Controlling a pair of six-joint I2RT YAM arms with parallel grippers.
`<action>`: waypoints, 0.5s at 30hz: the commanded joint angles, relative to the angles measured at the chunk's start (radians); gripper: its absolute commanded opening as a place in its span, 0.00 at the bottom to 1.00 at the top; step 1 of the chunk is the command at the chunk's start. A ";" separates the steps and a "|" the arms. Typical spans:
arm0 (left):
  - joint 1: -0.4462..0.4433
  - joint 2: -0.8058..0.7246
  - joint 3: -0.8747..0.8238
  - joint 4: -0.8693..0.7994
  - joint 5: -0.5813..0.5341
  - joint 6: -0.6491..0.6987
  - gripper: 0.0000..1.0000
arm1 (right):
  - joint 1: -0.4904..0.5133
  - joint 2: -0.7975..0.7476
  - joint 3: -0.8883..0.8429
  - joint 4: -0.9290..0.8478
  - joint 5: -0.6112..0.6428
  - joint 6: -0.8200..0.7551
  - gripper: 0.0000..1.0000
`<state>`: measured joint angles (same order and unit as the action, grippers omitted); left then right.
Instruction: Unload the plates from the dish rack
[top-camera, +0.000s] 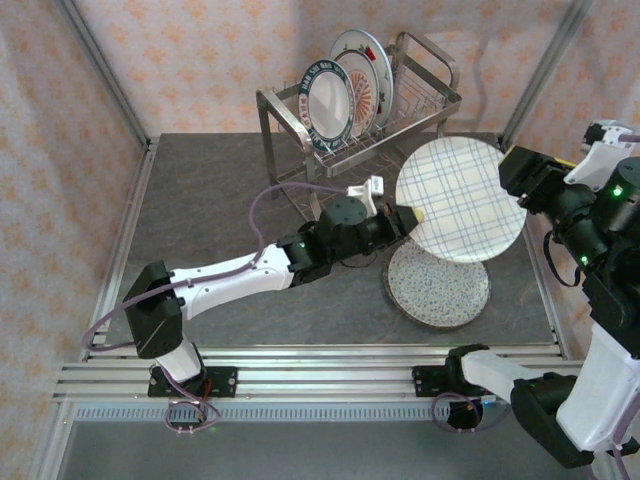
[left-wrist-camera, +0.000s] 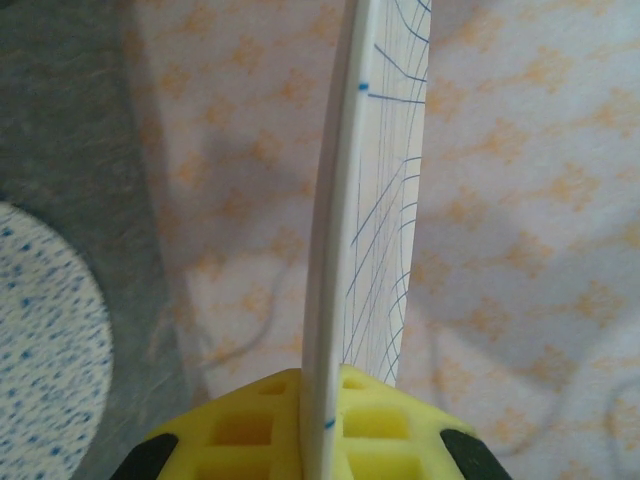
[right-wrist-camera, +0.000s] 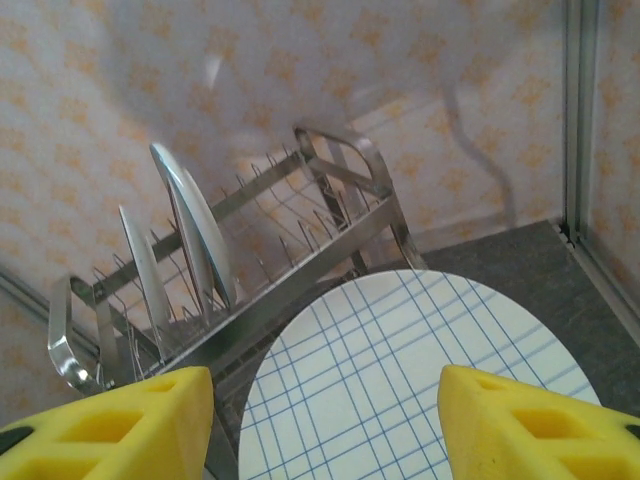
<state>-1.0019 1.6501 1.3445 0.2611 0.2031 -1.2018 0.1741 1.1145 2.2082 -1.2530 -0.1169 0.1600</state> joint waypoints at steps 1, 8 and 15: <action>-0.013 -0.017 -0.028 0.145 0.041 0.025 0.00 | 0.001 0.004 -0.001 -0.054 -0.020 -0.009 0.60; -0.027 0.015 -0.124 0.195 0.073 0.002 0.00 | 0.001 0.048 0.023 -0.171 0.013 0.032 0.57; -0.033 0.079 -0.161 0.234 0.104 -0.016 0.00 | 0.001 0.054 0.005 -0.194 0.021 0.057 0.56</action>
<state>-1.0283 1.7130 1.1843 0.3733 0.2787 -1.2068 0.1741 1.1706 2.2154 -1.4189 -0.1200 0.1947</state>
